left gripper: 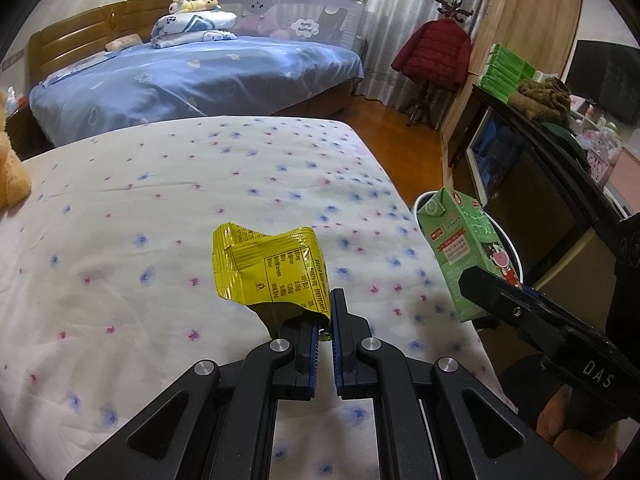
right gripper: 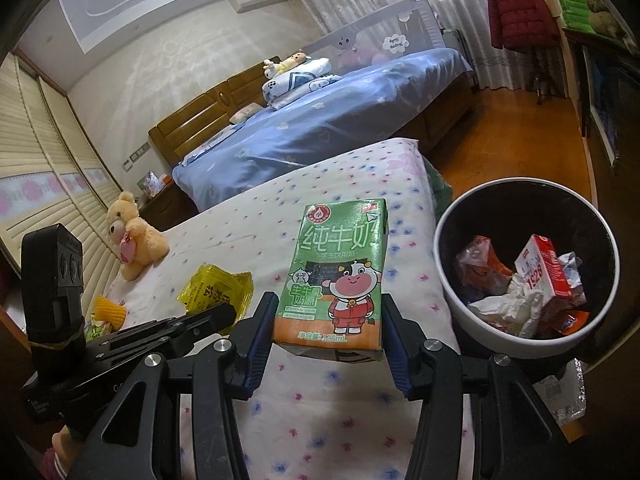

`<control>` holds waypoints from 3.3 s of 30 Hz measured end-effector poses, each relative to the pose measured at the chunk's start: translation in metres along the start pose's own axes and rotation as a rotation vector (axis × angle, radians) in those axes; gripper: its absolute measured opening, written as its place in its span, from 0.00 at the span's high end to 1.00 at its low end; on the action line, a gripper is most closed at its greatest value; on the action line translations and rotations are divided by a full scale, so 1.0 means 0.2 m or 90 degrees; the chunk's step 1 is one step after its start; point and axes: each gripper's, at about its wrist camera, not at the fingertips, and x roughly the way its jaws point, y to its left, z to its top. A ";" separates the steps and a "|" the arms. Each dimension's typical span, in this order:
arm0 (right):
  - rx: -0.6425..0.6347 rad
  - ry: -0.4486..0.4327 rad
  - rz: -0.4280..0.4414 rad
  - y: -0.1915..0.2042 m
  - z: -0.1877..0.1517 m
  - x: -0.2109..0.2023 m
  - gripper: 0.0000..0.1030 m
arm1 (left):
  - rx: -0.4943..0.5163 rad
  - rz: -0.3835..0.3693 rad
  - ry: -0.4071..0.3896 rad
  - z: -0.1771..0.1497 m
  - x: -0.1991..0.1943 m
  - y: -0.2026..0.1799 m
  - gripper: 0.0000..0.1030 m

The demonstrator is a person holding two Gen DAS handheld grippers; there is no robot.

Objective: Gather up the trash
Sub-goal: 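Carry the yellow packet and green carton over the trash bin, then open both tools to drop the packet and carton into the bin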

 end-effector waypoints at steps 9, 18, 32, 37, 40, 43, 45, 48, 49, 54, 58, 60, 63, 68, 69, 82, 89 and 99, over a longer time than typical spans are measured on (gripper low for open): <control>0.017 -0.012 -0.015 -0.09 0.00 -0.06 0.51 | 0.028 -0.012 0.010 0.02 0.06 -0.08 0.96; 0.038 -0.024 -0.036 -0.19 0.01 -0.13 0.51 | 0.054 -0.027 0.015 0.06 0.12 -0.17 0.96; 0.060 -0.033 -0.060 -0.30 0.01 -0.18 0.51 | 0.076 -0.050 0.020 0.08 0.18 -0.27 0.96; 0.068 -0.037 -0.068 -0.33 0.01 -0.20 0.51 | 0.082 -0.056 0.021 0.09 0.20 -0.29 0.96; 0.072 -0.039 -0.072 -0.35 0.02 -0.21 0.51 | 0.083 -0.060 0.022 0.09 0.21 -0.31 0.96; 0.078 -0.043 -0.077 -0.38 0.02 -0.22 0.51 | 0.088 -0.064 0.024 0.10 0.22 -0.33 0.96; 0.080 -0.045 -0.081 -0.40 0.03 -0.22 0.51 | 0.092 -0.066 0.025 0.10 0.23 -0.35 0.96; 0.086 -0.050 -0.087 -0.43 0.04 -0.24 0.51 | 0.098 -0.070 0.025 0.11 0.23 -0.38 0.96; 0.088 -0.050 -0.089 -0.44 0.04 -0.24 0.51 | 0.099 -0.070 0.024 0.12 0.23 -0.39 0.96; 0.096 -0.055 -0.101 -0.50 0.04 -0.26 0.51 | 0.111 -0.078 0.021 0.14 0.24 -0.44 0.96; 0.102 -0.055 -0.106 -0.53 0.05 -0.26 0.51 | 0.115 -0.082 0.025 0.14 0.27 -0.46 0.96; 0.105 -0.054 -0.109 -0.54 0.05 -0.26 0.51 | 0.117 -0.085 0.027 0.15 0.28 -0.47 0.96; 0.107 -0.052 -0.113 -0.56 0.05 -0.26 0.51 | 0.119 -0.087 0.032 0.16 0.31 -0.49 0.96; 0.110 -0.049 -0.118 -0.60 0.06 -0.26 0.51 | 0.131 -0.090 0.036 0.17 0.34 -0.54 0.96; 0.111 -0.048 -0.120 -0.60 0.06 -0.26 0.51 | 0.133 -0.090 0.037 0.17 0.35 -0.55 0.96; 0.109 -0.036 -0.135 -0.66 0.09 -0.24 0.51 | 0.150 -0.090 0.042 0.19 0.44 -0.63 0.96; 0.104 -0.030 -0.137 -0.68 0.12 -0.22 0.51 | 0.153 -0.092 0.045 0.21 0.48 -0.66 0.96; 0.106 -0.030 -0.140 -0.70 0.15 -0.21 0.51 | 0.162 -0.092 0.052 0.24 0.53 -0.70 0.96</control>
